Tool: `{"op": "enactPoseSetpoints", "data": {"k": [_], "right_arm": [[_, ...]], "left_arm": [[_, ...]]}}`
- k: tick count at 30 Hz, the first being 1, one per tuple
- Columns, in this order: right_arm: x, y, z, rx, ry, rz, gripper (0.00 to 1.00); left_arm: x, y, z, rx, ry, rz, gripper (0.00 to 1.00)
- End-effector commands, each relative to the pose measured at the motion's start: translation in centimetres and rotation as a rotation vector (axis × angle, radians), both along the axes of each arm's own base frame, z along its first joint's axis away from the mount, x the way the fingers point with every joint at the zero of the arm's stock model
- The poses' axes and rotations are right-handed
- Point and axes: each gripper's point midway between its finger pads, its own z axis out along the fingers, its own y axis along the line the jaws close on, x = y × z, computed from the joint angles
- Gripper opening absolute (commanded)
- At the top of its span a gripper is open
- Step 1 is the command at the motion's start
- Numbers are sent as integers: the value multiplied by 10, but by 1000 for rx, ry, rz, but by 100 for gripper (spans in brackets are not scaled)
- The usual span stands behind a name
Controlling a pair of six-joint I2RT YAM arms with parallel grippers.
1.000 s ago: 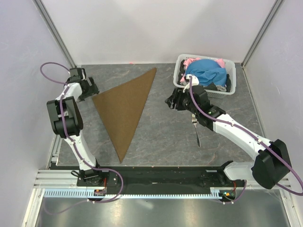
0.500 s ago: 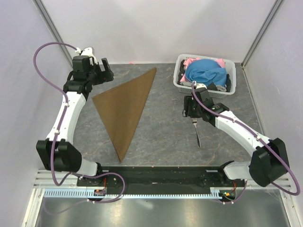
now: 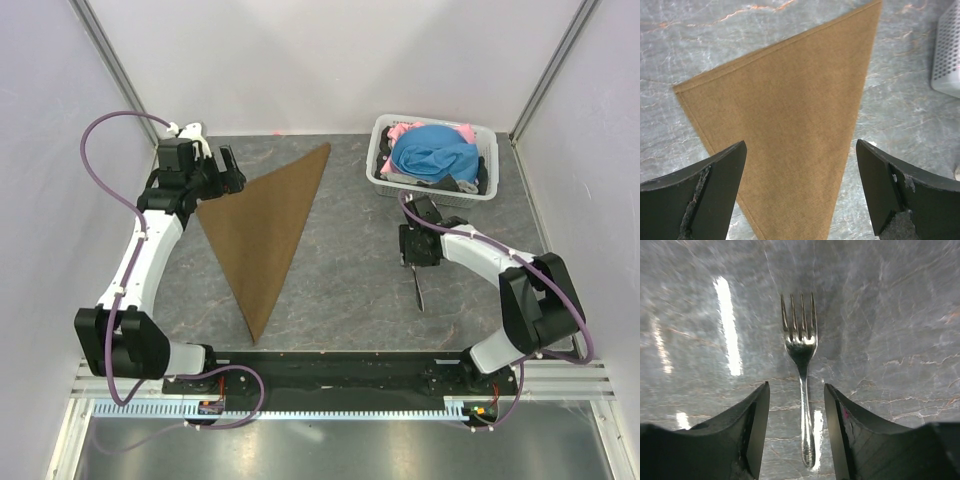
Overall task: Fold the napkin, place the utensils inside, and roll it up
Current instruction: Grab a utensil with the right arm, then place the utensil onto the napkin
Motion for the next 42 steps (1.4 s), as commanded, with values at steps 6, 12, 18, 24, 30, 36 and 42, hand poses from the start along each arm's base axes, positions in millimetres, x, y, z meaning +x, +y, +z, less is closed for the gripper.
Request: {"op": "enactPoseSetpoints", "data": {"k": [6, 12, 18, 24, 30, 36, 42], "right_arm": [[-19, -10, -26, -43, 86, 15, 50], [-22, -13, -42, -53, 116, 12, 28], [-27, -9, -54, -34, 162, 41, 2], [-26, 14, -39, 88, 151, 78, 0], [-16, 54, 8, 315, 59, 43, 0], [-6, 75, 39, 392, -24, 10, 0], [0, 122, 45, 453, -43, 67, 0]], "left_arm": [[1, -12, 28, -30, -90, -63, 97], [0, -13, 30, -36, -94, -67, 97], [-1, -12, 33, -33, -102, -61, 97], [-1, -11, 35, -31, -108, -58, 97], [-1, -12, 35, -40, -107, -61, 97], [-2, -14, 35, -48, -107, -67, 97], [-2, -16, 36, -58, -106, -74, 97]]}}
